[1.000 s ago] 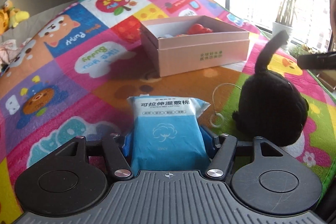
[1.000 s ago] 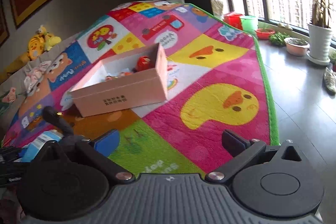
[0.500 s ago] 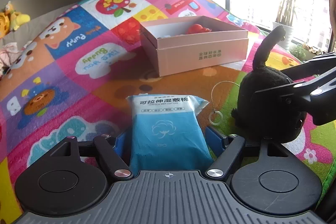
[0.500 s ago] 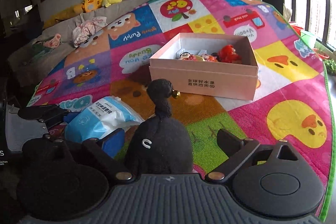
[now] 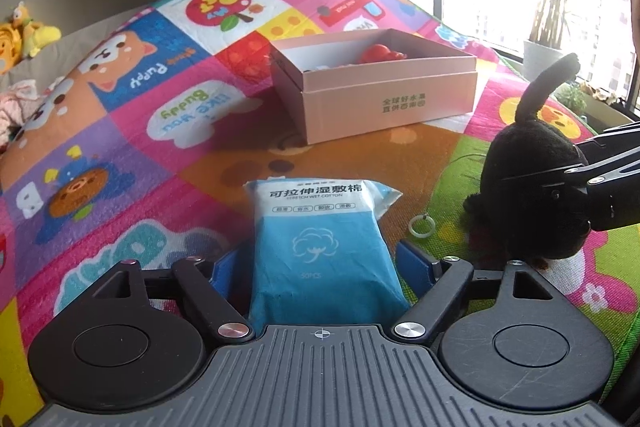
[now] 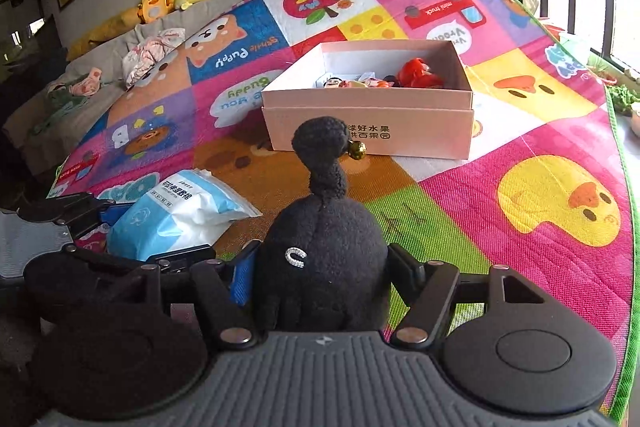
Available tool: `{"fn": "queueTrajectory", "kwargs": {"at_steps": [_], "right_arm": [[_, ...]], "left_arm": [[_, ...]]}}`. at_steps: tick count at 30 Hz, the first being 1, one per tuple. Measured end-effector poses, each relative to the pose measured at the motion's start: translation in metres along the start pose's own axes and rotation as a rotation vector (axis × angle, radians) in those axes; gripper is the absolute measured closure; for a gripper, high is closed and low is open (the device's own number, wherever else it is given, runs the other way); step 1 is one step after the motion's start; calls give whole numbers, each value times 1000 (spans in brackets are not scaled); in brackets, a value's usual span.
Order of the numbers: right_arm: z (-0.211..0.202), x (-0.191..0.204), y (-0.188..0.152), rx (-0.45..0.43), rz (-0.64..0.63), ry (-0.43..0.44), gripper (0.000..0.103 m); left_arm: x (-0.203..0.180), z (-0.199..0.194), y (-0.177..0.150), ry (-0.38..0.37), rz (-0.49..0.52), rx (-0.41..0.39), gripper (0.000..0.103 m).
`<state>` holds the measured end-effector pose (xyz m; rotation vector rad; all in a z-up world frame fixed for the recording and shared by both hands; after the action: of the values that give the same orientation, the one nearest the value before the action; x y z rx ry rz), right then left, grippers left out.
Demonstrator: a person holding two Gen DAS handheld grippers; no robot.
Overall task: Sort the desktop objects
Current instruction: 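Lift the wipes pack with the left tool while the right tool grasps the black plush cat, then lower the wipes pack into the box with the left tool while the right tool carries the black cat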
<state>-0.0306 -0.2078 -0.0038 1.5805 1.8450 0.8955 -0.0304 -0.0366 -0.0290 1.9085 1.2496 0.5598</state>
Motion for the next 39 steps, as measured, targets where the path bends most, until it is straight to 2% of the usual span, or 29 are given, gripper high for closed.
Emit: {"fn": "queueTrajectory", "kwargs": {"at_steps": [6, 9, 11, 14, 21, 24, 27, 30, 33, 36, 39], "right_arm": [[0, 0, -1, -10, 9, -1, 36], [0, 1, -2, -13, 6, -2, 36], [1, 2, -2, -15, 4, -4, 36], [1, 2, -3, -15, 5, -4, 36], [-6, 2, 1, -4, -2, -5, 37], [-18, -9, 10, -26, 15, -6, 38], [-42, -27, 33, -105, 35, -33, 38], [-78, -47, 66, -243, 27, -85, 38], [-103, -60, 87, -327, 35, -101, 38], [-113, -65, 94, -380, 32, -111, 38], [-108, -68, 91, -377, 37, -88, 38]], "left_arm": [[-3, 1, 0, 12, 20, 3, 17], [-2, 1, 0, 15, 19, 2, 22], [-2, 1, 0, 13, 21, 0, 31], [-3, 1, 0, 17, 28, -4, 37], [-4, -5, 1, 27, 29, -5, 42], [-2, -20, 8, 16, 25, -37, 43], [1, -41, 36, 32, 55, -112, 43], [0, -59, 79, 73, 122, -213, 43], [-6, -64, 125, 94, 186, -300, 43], [-13, -44, 160, 75, 203, -313, 43], [-22, -9, 181, 33, 202, -285, 43]]}}
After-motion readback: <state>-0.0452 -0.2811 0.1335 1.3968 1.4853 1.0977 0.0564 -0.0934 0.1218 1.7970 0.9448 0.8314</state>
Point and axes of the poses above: each gripper's, at about its wrist camera, not at the fingertips, and z roughly the way its jaws point, x to its left, y to its top, the point moved 6 cm from there along z, roughly the way its jaws point, and after that the axes turned 13 degrees about -y, right-handed, at the moved point
